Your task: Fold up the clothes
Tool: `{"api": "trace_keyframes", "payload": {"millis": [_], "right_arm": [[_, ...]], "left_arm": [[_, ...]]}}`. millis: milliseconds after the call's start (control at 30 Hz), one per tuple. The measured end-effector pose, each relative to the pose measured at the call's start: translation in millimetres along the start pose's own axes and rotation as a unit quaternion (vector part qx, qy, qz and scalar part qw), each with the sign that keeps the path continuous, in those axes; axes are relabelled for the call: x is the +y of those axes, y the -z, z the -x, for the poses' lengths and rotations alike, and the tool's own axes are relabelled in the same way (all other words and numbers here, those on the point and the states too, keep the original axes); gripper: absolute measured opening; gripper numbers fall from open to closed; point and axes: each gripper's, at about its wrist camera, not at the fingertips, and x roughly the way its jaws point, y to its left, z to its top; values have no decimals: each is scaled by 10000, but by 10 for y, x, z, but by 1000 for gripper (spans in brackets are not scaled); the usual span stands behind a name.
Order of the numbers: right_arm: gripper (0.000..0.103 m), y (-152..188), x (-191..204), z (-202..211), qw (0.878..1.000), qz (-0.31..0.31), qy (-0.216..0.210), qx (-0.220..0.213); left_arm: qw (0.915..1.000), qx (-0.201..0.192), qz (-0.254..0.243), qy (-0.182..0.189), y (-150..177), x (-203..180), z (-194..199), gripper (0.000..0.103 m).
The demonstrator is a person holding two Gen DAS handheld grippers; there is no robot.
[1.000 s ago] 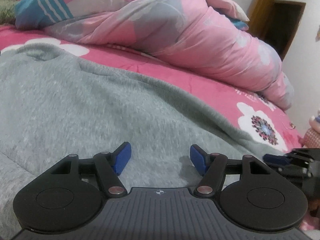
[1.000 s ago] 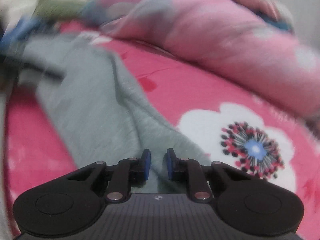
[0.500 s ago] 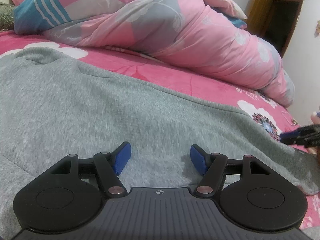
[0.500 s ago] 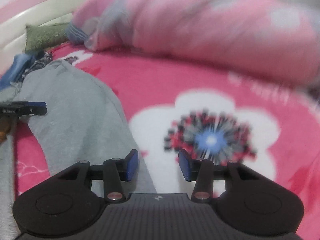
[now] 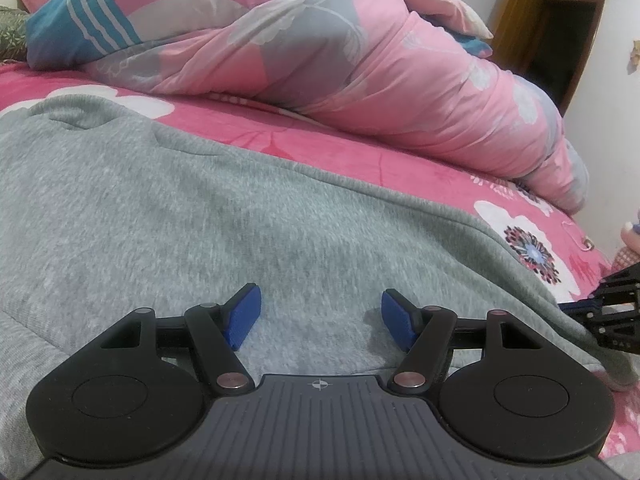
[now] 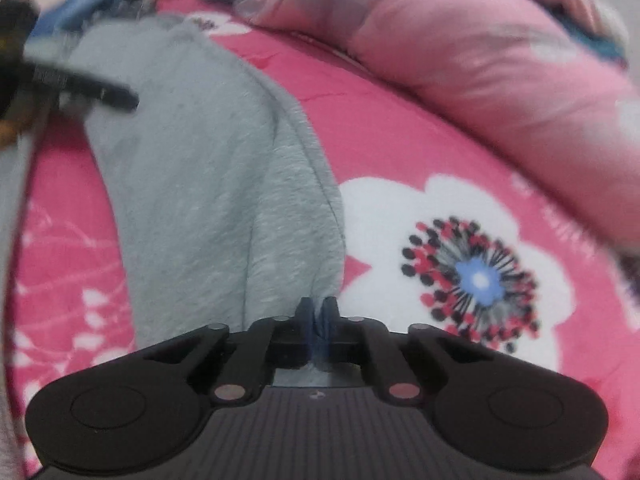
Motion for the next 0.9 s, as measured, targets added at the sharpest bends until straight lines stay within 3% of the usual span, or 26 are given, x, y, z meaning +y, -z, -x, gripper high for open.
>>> {"api": "trace_keyframes", "payload": {"millis": [67, 100, 200, 267, 300, 367, 400, 433, 500, 533, 600, 733, 833, 900], "right_arm": [[2, -68, 44, 86, 9988, 193, 451, -76], [2, -111, 34, 154, 9950, 343, 917, -210], [1, -211, -13, 295, 9723, 664, 2170, -555], [2, -253, -42, 242, 9608, 622, 2609, -697], [3, -245, -71, 153, 9610, 553, 2631, -657], [17, -220, -169, -47, 9618, 321, 2681, -448], [31, -185, -276, -83, 9640, 43, 2638, -335], [35, -146, -388, -107, 9652, -254, 2592, -239], [36, 18, -732, 197, 9582, -1332, 2486, -487], [39, 104, -903, 353, 9500, -1868, 2426, -611], [45, 385, -1221, 782, 9196, -2973, 2415, -875], [51, 1104, -1509, 1290, 8626, -4618, 1904, -794], [67, 1409, -1530, 1243, 8455, -5024, 1763, -404], [70, 1523, -1577, 1140, 8347, -5276, 1561, -242]], "left_arm": [[10000, -9, 7, 2, 1, -1, 2, 67], [10000, -10, 11, 3, 0, 0, 3, 67], [10000, -11, 13, 1, 0, -1, 1, 67], [10000, -9, 3, -8, 1, -3, -1, 67], [10000, -7, 5, -8, 0, -2, -2, 67], [10000, -12, 18, 9, 3, 8, 4, 67], [10000, -14, 28, 18, 3, 13, 4, 67], [10000, -15, 38, 24, 2, 16, 6, 67], [10000, -15, 48, 30, 2, 18, 6, 67], [10000, -12, 40, 23, 2, 15, 4, 67], [10000, -6, 25, 9, 2, 10, 0, 67], [10000, -10, 19, 2, 3, 6, 0, 67], [10000, -17, 10, -5, 9, 2, 1, 67], [10000, -23, 16, 3, 12, 6, 3, 67]]}}
